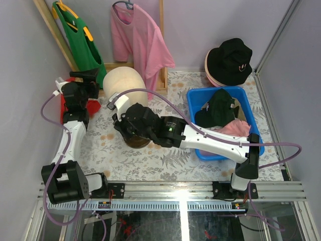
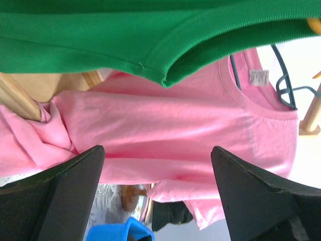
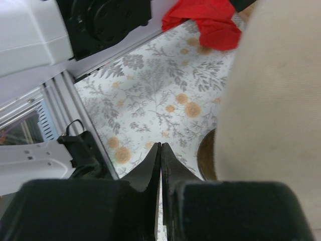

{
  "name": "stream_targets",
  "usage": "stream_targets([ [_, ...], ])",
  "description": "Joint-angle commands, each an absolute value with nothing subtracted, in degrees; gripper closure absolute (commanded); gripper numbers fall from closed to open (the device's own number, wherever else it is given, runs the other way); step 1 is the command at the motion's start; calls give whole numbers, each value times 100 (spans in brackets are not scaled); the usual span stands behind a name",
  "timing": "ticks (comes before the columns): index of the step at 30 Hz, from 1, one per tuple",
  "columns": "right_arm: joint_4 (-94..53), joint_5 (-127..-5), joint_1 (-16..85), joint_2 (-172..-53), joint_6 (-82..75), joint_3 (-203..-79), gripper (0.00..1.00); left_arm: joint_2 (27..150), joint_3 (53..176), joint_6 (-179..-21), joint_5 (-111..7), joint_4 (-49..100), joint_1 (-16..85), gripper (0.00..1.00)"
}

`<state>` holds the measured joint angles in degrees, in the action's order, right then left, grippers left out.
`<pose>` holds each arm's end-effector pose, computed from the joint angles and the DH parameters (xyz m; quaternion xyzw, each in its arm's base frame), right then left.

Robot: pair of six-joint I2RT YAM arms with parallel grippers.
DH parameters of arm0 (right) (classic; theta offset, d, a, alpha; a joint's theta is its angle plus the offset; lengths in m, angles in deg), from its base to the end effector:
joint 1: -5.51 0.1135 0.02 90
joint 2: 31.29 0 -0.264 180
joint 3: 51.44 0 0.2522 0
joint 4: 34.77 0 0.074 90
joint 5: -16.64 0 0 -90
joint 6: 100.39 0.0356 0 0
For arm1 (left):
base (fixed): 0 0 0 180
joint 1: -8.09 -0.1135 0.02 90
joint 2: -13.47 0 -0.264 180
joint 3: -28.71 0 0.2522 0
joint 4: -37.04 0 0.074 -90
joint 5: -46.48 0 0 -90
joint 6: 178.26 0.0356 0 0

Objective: Stack the hats
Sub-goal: Move the hat stand to the center of the board.

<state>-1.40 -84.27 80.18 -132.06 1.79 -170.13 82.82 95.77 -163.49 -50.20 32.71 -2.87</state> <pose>0.1160 0.3978 0.4214 -0.3617 0.7071 0.3595 0.4899 0.2831 0.0506 0.3379 -0.4810 0.5708 -0.3900 0.5391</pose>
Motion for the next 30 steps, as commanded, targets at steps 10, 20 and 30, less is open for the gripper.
stream_targets([
  [10,-464,-8976,7273,-12276,302,-16231,100,8606,9599,-16069,-6164,4716,263,14],
  [20,-453,-9080,6930,-11789,348,-15707,100,8281,9358,-16012,-6218,4544,316,15],
  [30,-402,-9237,6791,-11725,373,-15620,100,7937,9238,-15956,-6184,4299,406,16],
])
